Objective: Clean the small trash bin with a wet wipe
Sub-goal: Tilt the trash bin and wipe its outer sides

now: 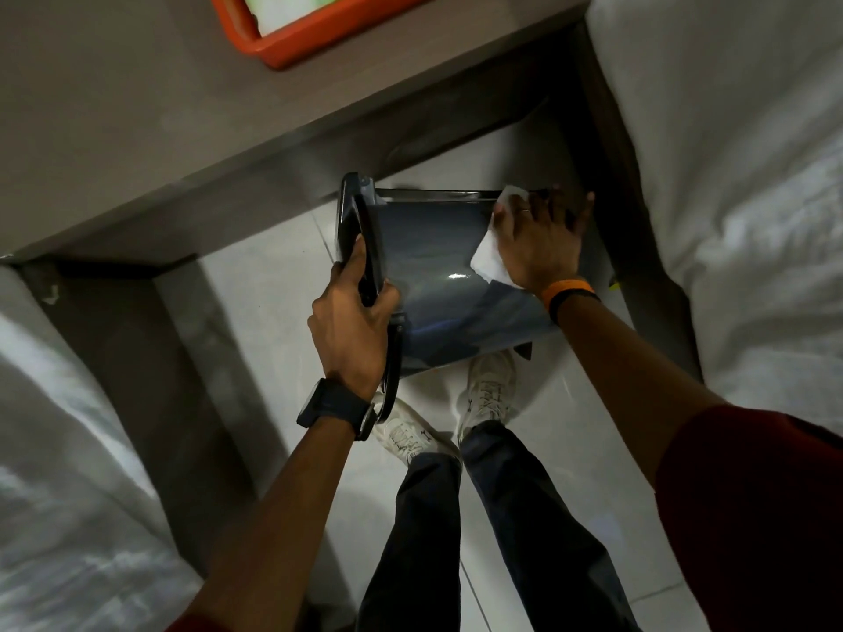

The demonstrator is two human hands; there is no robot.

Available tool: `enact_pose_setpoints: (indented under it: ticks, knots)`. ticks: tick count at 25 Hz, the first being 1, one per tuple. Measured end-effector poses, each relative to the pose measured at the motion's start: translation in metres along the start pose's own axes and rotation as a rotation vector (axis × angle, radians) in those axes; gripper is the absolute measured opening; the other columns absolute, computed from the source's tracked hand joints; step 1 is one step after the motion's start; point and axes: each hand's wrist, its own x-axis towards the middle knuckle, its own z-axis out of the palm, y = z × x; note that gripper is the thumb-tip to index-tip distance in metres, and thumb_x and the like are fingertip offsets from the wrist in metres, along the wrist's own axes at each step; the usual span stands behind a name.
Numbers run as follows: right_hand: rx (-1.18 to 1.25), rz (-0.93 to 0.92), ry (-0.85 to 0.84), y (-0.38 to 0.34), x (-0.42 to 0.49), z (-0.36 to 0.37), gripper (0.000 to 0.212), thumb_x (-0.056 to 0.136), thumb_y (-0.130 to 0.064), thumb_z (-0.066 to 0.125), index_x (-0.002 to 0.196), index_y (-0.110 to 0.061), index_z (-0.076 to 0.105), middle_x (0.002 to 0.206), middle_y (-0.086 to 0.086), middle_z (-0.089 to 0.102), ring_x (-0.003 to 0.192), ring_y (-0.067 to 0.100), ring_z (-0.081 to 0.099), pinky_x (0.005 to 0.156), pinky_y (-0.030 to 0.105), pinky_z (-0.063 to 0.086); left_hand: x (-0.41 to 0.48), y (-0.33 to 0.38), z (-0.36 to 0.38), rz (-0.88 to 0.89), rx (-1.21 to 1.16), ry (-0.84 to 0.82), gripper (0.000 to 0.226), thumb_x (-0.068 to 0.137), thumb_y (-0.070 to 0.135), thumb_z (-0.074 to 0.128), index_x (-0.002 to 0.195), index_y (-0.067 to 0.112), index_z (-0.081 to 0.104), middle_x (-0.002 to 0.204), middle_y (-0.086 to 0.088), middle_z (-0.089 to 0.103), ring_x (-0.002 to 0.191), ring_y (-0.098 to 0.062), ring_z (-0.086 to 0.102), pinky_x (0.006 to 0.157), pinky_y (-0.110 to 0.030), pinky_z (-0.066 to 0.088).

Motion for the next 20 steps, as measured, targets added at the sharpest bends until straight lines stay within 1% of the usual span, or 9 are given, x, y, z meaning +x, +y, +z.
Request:
enact_pose_setpoints:
  ticks: [2, 3, 6, 8, 12, 14, 15, 19, 20]
  knots:
    - [0.039, -0.009, 0.058, -0.009, -0.011, 0.004, 0.062, 0.104, -0.050, 0.017, 0.152, -0.017, 0.040, 0.160, 0.016, 0.036, 0.156, 0.033, 0.015, 0.122, 0.066, -0.005, 0.000, -0.002, -0.002, -0.009, 0.031, 0.019, 0.058, 0.093, 0.024, 0.063, 0.148, 0.026, 0.046, 0.114, -0.007, 0.073, 0.076, -0.015, 0.058, 0.063, -0.001, 0.034]
    - [0.037, -0.088, 0.110, -0.018, -0.025, 0.007, 0.063, 0.103, -0.051, 0.016, 0.153, -0.019, 0.037, 0.162, 0.015, 0.034, 0.156, 0.033, 0.015, 0.123, 0.065, -0.005, 0.001, -0.002, -0.004, -0.020, 0.030, 0.027, 0.058, 0.093, 0.024, 0.063, 0.148, 0.026, 0.047, 0.113, -0.008, 0.074, 0.075, -0.017, 0.058, 0.064, -0.004, 0.037]
    - [0.006, -0.557, 0.169, -0.045, -0.078, 0.021, 0.065, 0.103, -0.057, 0.012, 0.158, -0.025, 0.021, 0.168, 0.009, 0.020, 0.157, 0.027, 0.011, 0.124, 0.060, -0.003, 0.003, -0.004, -0.009, -0.051, -0.013, 0.031, 0.058, 0.091, 0.022, 0.065, 0.146, 0.025, 0.049, 0.114, -0.009, 0.074, 0.078, -0.020, 0.061, 0.075, -0.023, 0.043]
    - [-0.060, -0.663, 0.180, -0.039, -0.083, 0.026, 0.066, 0.102, -0.060, 0.014, 0.159, -0.028, 0.015, 0.169, 0.007, 0.015, 0.158, 0.026, 0.008, 0.124, 0.061, -0.002, 0.005, -0.005, -0.012, -0.081, -0.029, 0.052, 0.057, 0.088, 0.022, 0.067, 0.144, 0.023, 0.052, 0.111, -0.009, 0.075, 0.077, -0.018, 0.058, 0.075, -0.025, 0.040]
    - [-0.004, -0.125, 0.201, 0.003, -0.032, 0.022, 0.068, 0.102, -0.061, 0.014, 0.160, -0.025, 0.016, 0.169, 0.008, 0.013, 0.158, 0.030, 0.005, 0.121, 0.065, -0.006, 0.009, -0.007, -0.010, -0.110, -0.036, 0.065, 0.057, 0.086, 0.028, 0.069, 0.141, 0.022, 0.055, 0.094, -0.004, 0.072, 0.077, -0.019, 0.056, 0.075, -0.025, 0.038]
    - [0.059, -0.019, 0.160, 0.009, -0.019, 0.019, 0.070, 0.101, -0.061, 0.014, 0.159, -0.023, 0.019, 0.169, 0.009, 0.014, 0.158, 0.030, 0.002, 0.121, 0.069, -0.006, 0.010, -0.005, -0.009, -0.076, -0.013, 0.062, 0.058, 0.086, 0.029, 0.069, 0.142, 0.024, 0.054, 0.085, 0.003, 0.064, 0.071, -0.020, 0.054, 0.073, -0.025, 0.037]
    - [0.051, -0.074, 0.167, 0.003, -0.021, 0.020, 0.069, 0.101, -0.061, 0.014, 0.159, -0.022, 0.019, 0.169, 0.008, 0.014, 0.158, 0.030, 0.002, 0.120, 0.068, -0.007, 0.011, -0.004, -0.009, -0.064, 0.002, 0.066, 0.059, 0.086, 0.029, 0.069, 0.142, 0.025, 0.054, 0.083, 0.004, 0.063, 0.069, -0.020, 0.053, 0.072, -0.026, 0.036]
    - [-0.034, -0.602, 0.211, -0.028, -0.073, 0.033, 0.069, 0.102, -0.063, 0.015, 0.160, -0.026, 0.016, 0.170, 0.005, 0.013, 0.158, 0.025, 0.008, 0.122, 0.065, -0.005, 0.012, -0.005, -0.013, -0.060, -0.007, 0.053, 0.057, 0.086, 0.027, 0.068, 0.142, 0.025, 0.055, 0.094, 0.002, 0.069, 0.074, -0.023, 0.057, 0.072, -0.025, 0.040]
    - [-0.067, -0.658, 0.236, -0.024, -0.079, 0.035, 0.070, 0.101, -0.064, 0.017, 0.160, -0.026, 0.014, 0.170, 0.005, 0.012, 0.158, 0.026, 0.007, 0.122, 0.065, -0.003, 0.011, -0.006, -0.015, -0.062, -0.022, 0.053, 0.055, 0.086, 0.027, 0.068, 0.141, 0.024, 0.056, 0.094, 0.005, 0.067, 0.075, -0.021, 0.057, 0.070, -0.022, 0.040]
